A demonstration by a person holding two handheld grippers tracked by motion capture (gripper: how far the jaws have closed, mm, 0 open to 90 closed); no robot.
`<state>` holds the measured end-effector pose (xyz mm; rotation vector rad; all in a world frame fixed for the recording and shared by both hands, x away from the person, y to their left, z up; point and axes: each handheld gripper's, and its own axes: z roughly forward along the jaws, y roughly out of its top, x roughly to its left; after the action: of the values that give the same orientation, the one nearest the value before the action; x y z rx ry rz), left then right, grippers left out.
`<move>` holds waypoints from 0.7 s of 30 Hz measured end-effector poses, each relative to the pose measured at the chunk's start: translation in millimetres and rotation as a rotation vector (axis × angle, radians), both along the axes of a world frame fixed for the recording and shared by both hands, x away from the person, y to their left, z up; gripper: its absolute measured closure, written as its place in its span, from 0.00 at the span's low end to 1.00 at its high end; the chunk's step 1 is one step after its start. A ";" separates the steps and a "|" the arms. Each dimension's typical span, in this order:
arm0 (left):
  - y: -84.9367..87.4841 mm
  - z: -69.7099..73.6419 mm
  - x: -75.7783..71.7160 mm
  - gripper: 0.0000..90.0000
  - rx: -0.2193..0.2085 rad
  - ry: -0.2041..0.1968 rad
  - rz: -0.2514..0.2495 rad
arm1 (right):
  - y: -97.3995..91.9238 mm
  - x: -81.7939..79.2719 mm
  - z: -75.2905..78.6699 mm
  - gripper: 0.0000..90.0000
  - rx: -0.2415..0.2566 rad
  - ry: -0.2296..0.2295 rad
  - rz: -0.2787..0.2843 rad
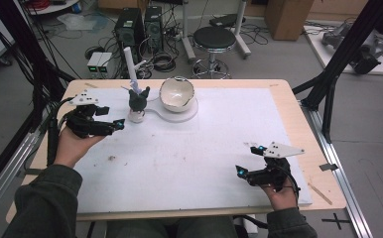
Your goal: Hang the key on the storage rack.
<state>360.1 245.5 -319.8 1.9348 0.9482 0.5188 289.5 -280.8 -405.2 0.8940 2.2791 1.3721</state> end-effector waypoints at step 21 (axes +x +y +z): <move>-9.8 -3.8 -16.1 0.26 -0.009 -0.020 -0.025 | -1.9 -0.5 0.3 0.11 0.003 0.002 -0.007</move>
<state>344.0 235.8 -323.6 1.9275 0.9107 0.5171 288.9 -282.7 -405.0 0.9041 2.2733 1.3728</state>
